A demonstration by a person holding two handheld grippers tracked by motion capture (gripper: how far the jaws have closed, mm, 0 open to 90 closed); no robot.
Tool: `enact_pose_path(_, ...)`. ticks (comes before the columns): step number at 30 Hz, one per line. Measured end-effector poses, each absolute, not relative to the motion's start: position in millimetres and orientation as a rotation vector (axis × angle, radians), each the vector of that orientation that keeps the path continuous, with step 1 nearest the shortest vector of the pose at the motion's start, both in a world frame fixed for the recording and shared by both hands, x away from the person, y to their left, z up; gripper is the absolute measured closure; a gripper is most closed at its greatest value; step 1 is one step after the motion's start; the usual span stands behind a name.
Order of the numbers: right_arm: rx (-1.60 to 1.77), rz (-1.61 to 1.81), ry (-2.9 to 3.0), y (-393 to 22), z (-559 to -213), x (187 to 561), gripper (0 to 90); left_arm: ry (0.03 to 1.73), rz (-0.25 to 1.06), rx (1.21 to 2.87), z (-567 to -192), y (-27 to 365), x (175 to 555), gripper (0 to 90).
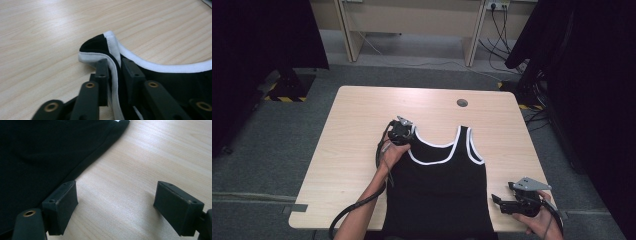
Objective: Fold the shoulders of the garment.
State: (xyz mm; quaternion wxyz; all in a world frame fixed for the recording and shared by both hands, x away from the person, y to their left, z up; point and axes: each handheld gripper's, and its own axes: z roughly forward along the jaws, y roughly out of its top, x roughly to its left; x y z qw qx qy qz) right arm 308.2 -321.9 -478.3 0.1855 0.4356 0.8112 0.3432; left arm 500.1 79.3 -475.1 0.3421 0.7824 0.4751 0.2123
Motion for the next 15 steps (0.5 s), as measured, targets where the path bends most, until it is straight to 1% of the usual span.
enact_pose_path(2, 1.227, 0.967, 2.286, -322, -478, 308, 19.3, 1.234, 0.553, 2.048, -474, 78, 500, 79.9)
enact_pose_path(5, 1.227, 0.967, 2.286, -322, -478, 308, 19.2, 1.234, 0.526, 2.030, -473, 78, 500, 82.1)
enact_pose_path(15, 1.230, 0.968, 2.286, -322, -478, 308, 19.2, 1.157, 0.484, 1.976, -445, 81, 480, 82.2)
